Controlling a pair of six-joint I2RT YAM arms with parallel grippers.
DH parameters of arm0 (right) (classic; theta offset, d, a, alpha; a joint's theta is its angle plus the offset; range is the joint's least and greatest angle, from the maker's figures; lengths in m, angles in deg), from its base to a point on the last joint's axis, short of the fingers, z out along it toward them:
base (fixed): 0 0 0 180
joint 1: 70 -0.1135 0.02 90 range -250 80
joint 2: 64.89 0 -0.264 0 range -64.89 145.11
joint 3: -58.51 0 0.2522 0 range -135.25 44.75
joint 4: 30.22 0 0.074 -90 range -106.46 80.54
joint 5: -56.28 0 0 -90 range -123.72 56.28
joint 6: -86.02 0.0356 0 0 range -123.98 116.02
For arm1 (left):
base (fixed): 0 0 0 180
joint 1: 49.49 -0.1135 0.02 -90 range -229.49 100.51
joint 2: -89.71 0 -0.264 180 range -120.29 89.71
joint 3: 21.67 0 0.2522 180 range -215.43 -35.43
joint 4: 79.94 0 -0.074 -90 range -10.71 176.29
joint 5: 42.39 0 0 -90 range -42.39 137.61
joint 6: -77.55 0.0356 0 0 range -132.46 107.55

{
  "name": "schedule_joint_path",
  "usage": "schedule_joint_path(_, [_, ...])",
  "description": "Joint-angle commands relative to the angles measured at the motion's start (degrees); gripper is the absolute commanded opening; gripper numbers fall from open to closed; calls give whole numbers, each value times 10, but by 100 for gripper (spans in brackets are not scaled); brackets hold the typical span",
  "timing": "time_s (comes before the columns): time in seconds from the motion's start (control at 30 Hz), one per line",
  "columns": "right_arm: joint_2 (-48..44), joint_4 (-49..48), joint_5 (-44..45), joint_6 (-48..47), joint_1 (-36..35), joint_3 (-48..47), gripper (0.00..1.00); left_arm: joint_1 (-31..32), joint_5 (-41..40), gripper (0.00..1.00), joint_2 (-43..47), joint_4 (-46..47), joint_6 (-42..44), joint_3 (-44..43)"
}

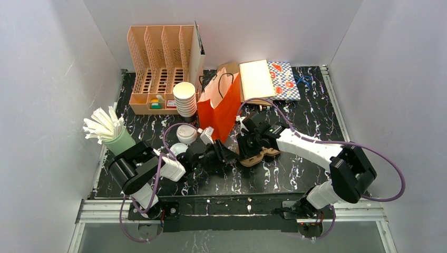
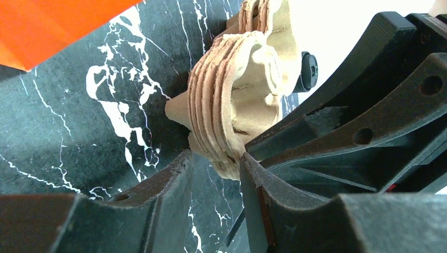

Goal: Pack the takeout coffee

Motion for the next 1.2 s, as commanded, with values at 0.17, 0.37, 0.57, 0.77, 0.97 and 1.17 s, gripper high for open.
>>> schedule_joint_path(0.17, [-37, 1, 5, 15, -4, -29, 20, -3, 0, 34, 22, 14, -7, 27])
schedule_joint_path(0.37, [-37, -3, 8, 29, -4, -26, 19, -3, 0, 36, 33, 16, -6, 33])
schedule_joint_path(0.57, [-35, -6, 5, 32, -4, -25, 19, -3, -9, 41, 63, 24, -4, 49])
schedule_joint_path(0.77, [-36, -6, 2, 33, -4, -25, 18, -3, -19, 40, 63, 24, 2, 45])
schedule_joint_path(0.97, [-42, -5, -4, 34, -4, -24, 16, -14, -15, 34, 49, 24, 2, 35])
schedule_joint_path(1.17, [-42, -3, -7, 34, -3, -22, 16, -35, 5, 34, 41, 27, -2, 23])
